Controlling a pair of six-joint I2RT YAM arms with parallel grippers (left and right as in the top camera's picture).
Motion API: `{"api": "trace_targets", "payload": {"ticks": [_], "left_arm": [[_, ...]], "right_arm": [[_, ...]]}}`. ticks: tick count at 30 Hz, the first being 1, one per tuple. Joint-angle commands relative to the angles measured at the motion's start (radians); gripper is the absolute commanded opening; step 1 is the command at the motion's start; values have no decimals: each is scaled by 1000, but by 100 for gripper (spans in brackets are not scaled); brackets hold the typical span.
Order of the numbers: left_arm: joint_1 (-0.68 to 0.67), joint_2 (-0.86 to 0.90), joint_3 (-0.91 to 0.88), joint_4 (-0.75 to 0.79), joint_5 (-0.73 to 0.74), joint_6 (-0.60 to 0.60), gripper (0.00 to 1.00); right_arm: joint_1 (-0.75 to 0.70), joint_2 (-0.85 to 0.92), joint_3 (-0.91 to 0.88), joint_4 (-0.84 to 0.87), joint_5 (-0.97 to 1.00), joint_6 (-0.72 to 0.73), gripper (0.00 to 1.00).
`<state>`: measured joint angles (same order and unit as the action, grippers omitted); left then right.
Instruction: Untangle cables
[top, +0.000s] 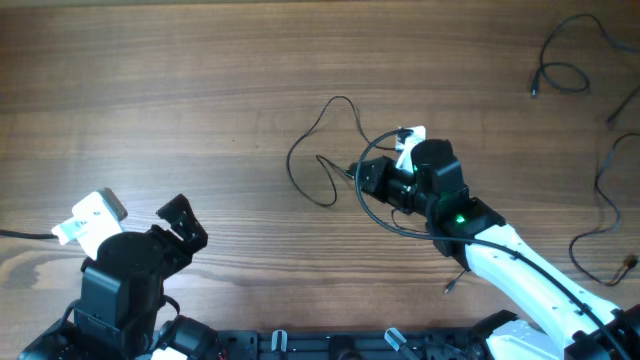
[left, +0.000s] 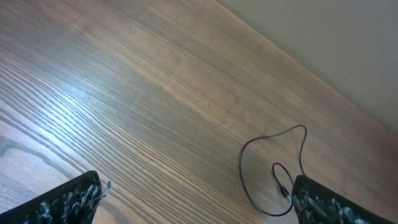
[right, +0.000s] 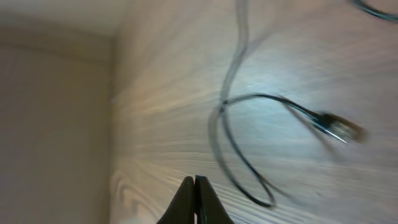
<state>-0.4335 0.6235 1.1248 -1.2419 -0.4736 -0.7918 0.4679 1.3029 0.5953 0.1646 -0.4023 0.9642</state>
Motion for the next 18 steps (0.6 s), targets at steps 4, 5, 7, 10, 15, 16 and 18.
{"api": "trace_targets", "payload": {"ticks": [4,5,7,10,15,16,18], "left_arm": [[5,-1,-3,2,2,-9,100],[5,-1,-3,1,2,-9,100],[5,-1,-3,2,2,-9,100],[5,-1,-3,2,2,-9,100],[5,-1,-3,2,2,-9,100],[5,-1,-3,2,2,-9,100],[5,-1,-3,2,2,-9,100]], "right_arm": [[0,26,14,175,-60,-262,4],[0,32,19,196,-59,-286,4],[0,50,42,199,-40,-318,4],[0,101,109,181,-29,-350,4],[-17,171,237,-84,196,-332,70],[-23,166,249,-159,278,-308,71],[-43,137,265,-346,462,-230,100]]}}
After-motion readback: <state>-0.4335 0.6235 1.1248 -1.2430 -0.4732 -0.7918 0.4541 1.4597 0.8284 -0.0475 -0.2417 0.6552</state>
